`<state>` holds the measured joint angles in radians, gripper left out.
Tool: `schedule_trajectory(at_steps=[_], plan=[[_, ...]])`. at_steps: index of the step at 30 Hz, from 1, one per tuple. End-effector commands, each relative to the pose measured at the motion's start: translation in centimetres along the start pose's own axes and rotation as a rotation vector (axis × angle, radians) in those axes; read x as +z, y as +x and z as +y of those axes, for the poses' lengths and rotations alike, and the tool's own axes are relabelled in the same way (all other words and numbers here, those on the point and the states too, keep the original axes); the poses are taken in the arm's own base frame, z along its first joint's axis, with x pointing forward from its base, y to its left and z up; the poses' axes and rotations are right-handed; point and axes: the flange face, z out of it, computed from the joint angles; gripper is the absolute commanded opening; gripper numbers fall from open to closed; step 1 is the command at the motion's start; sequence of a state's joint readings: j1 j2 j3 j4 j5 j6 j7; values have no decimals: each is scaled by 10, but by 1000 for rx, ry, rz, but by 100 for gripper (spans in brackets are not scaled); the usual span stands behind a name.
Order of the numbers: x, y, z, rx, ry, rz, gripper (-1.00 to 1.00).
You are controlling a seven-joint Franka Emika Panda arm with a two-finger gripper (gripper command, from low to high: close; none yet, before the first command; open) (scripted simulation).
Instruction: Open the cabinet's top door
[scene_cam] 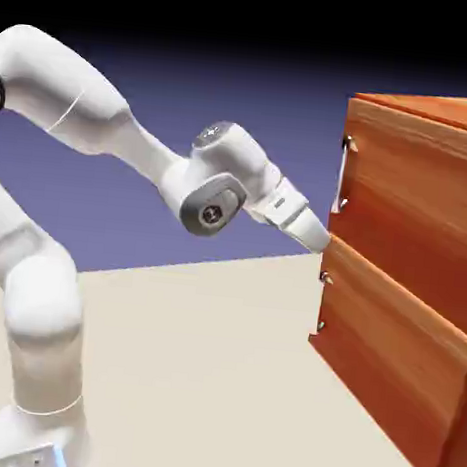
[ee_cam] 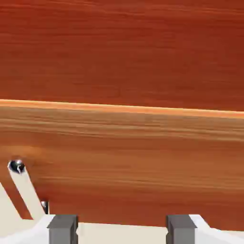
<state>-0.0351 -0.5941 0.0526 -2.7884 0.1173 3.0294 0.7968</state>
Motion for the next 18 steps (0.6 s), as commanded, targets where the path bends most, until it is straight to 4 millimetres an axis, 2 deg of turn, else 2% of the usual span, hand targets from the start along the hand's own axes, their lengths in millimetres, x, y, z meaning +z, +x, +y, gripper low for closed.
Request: schedule_trajectory(at_steps=[1,9,18], plan=[[-5,5,-2,56,9,11,0],[-42,31,-21,494,107,77,0],[-77,42,-41,956,253,94,0]])
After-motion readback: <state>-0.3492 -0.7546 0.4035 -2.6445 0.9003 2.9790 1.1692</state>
